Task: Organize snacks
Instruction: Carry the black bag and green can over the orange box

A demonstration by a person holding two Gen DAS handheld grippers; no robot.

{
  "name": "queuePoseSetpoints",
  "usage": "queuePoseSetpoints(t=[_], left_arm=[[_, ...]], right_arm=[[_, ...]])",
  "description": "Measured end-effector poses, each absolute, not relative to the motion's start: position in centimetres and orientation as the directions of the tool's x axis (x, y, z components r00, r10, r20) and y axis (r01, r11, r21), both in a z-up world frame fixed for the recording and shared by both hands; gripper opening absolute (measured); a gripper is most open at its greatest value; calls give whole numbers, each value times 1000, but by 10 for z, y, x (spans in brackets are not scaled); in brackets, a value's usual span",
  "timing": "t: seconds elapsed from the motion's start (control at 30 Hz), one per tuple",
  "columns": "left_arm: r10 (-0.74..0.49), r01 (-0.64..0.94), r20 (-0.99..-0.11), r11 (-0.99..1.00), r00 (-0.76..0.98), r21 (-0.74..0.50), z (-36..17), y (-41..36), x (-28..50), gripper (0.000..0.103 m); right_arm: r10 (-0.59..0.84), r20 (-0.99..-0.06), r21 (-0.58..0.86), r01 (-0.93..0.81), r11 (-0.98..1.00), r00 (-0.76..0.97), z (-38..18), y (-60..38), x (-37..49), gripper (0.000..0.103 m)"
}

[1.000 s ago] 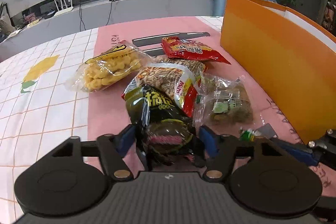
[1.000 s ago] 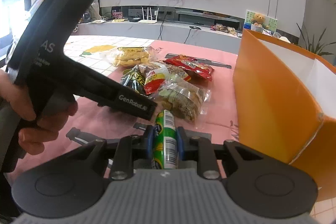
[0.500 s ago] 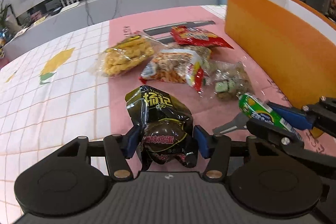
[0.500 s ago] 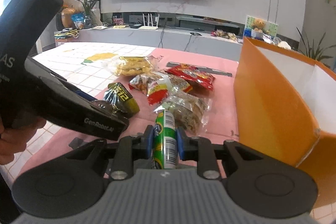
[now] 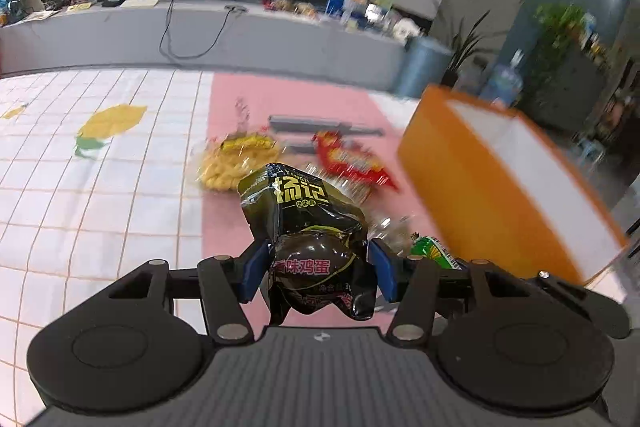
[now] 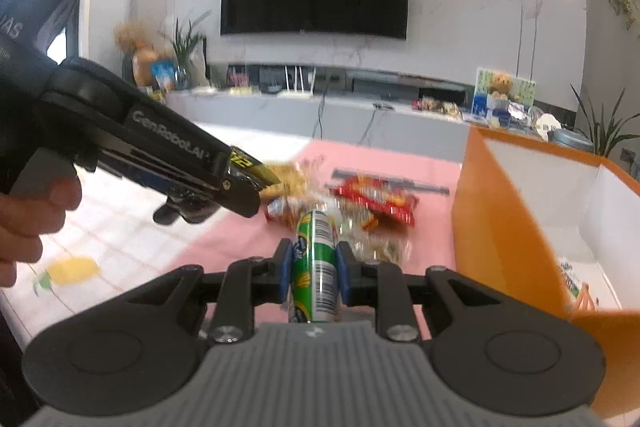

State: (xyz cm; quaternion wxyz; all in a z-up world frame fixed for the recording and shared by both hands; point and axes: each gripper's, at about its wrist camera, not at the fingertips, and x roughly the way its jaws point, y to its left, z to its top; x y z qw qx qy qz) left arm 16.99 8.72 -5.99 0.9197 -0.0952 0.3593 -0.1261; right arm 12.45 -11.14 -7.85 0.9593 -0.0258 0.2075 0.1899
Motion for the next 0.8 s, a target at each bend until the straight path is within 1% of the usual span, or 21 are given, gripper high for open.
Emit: queuePoseSetpoints(t=[0.2,0.3,0.37,0.47,0.53,0.6,0.7,0.8], left_arm=[[-362,199,-550,921,753,-334,-33,87,158,63],[-389,223,-507,907,769,-358,-22,84,152,63],[-407,236,-487,897,773,-374,-16,81,149,63],[-444,262,-460,875,769,-407,-8,76,150,63],[-476,284,-445,856,759,-432,-4,71,153,63],[-503,305,-431,839,749,-450,-2,65,156,63],[-540,339,-415,817,732,-466,-1,53,160,63],[-574,364,-406,794,711,-486,-2,40,164,63]], right_arm=[[390,-317,176,-350,920,865,-41,-145,114,21],[385,-285,224,-330,917,878,-26,-164,111,21],[365,-268,233,-307,923,892,-17,-181,110,21],[315,-262,200,-268,942,912,-6,-209,108,21],[272,-268,185,-228,956,924,-1,-230,110,21],[238,-283,204,-184,962,929,3,-256,116,21],[205,-328,243,-128,962,922,1,-289,131,21],[150,-397,246,-52,968,906,-8,-311,151,21]])
